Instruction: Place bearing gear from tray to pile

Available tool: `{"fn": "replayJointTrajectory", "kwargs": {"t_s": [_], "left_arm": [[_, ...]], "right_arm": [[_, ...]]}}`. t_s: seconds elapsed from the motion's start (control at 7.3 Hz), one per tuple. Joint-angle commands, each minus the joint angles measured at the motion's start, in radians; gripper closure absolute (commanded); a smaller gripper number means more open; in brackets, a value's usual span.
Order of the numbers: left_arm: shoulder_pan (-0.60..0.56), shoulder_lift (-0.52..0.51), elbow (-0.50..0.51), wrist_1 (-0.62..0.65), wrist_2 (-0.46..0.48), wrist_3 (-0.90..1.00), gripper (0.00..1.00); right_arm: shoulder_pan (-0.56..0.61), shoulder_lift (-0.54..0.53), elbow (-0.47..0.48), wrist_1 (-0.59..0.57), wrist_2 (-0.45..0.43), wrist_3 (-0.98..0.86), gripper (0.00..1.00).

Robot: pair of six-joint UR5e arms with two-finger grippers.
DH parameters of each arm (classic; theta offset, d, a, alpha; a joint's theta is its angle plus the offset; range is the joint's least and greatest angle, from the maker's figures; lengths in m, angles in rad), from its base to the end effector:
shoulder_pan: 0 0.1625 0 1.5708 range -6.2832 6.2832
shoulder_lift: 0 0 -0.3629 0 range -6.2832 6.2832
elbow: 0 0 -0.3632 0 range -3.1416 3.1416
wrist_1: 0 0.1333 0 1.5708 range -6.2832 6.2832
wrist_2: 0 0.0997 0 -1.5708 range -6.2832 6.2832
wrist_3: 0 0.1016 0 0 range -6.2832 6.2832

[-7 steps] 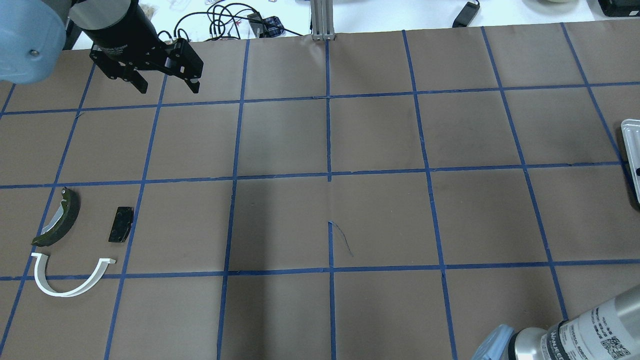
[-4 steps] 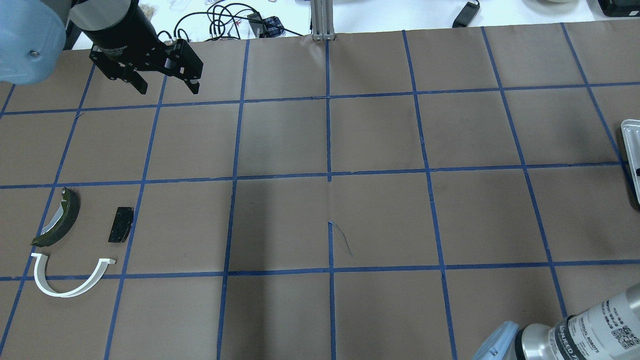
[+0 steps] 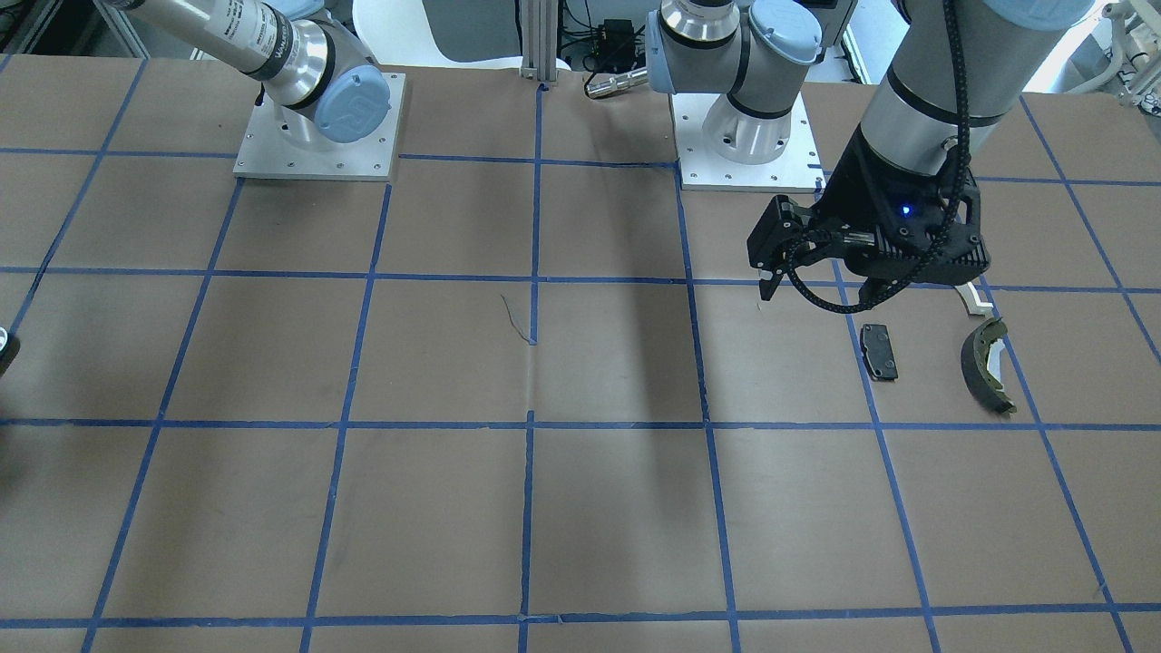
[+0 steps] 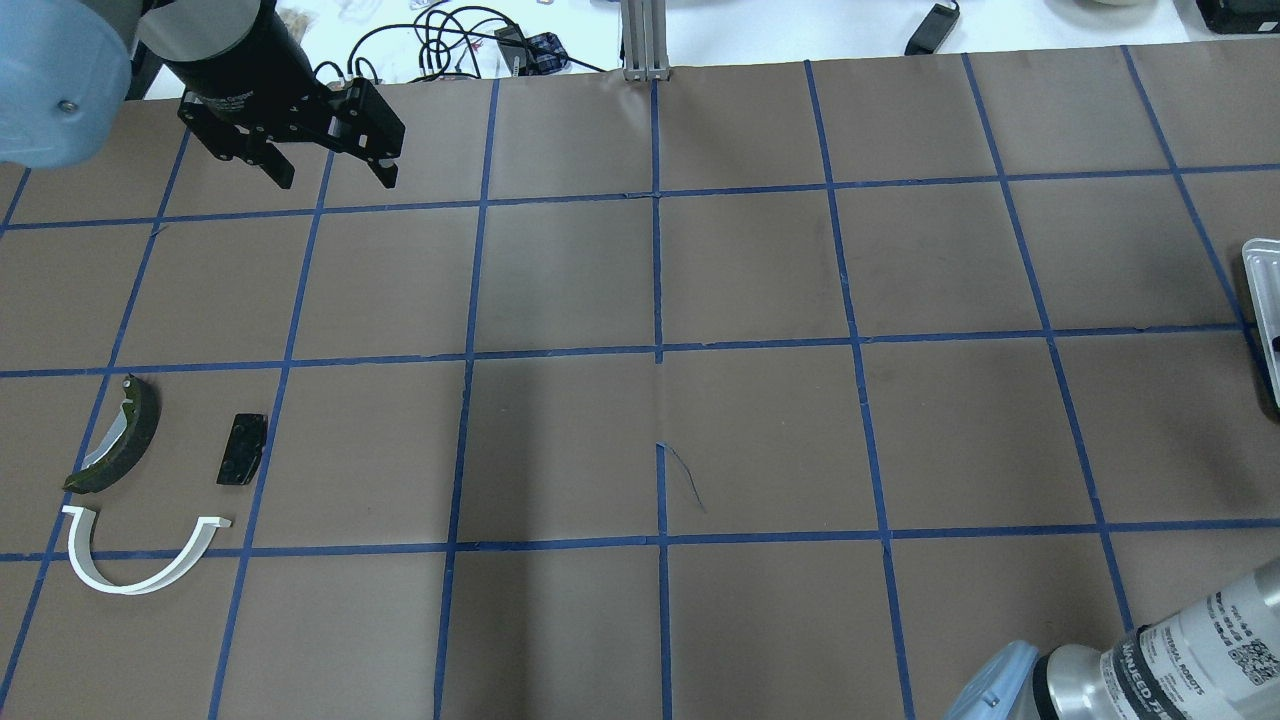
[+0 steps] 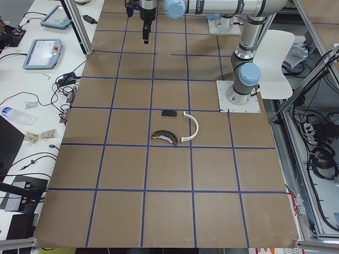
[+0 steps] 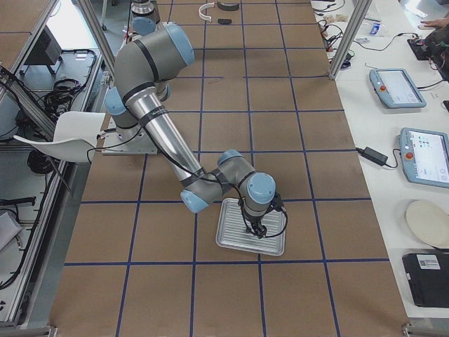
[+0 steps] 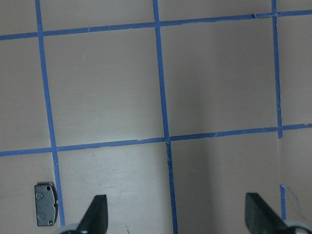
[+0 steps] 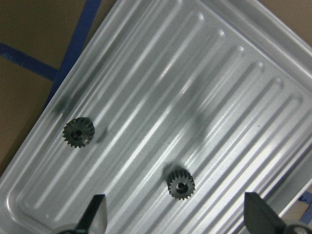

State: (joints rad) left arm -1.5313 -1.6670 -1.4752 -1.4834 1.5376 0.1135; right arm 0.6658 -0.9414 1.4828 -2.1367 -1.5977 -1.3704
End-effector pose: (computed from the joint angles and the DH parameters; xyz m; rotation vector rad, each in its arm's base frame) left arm -0.1166 -0.5112 0.4310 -0.1174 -3.1099 0.1387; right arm -0.4125 -0.4900 0.1696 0.7162 -3.0243 -0.0220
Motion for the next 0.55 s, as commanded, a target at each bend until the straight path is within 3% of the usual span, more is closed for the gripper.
{"fn": "replayJointTrajectory", "kwargs": {"t_s": [0.0, 0.14, 0.41], "left_arm": [[0.002, 0.000, 0.000, 0.002, -0.001, 0.003, 0.00], [-0.003, 0.000, 0.001, 0.000, -0.002, -0.011, 0.00], [-0.003, -0.002, 0.001, 0.002, -0.002, -0.008, 0.00]], "right_arm": [[0.000, 0.030, -0.012, -0.012, 0.005, 0.013, 0.00], [0.000, 0.041, -0.012, -0.014, 0.008, 0.011, 0.02], [0.000, 0.050, -0.010, -0.037, 0.008, 0.011, 0.17]]}}
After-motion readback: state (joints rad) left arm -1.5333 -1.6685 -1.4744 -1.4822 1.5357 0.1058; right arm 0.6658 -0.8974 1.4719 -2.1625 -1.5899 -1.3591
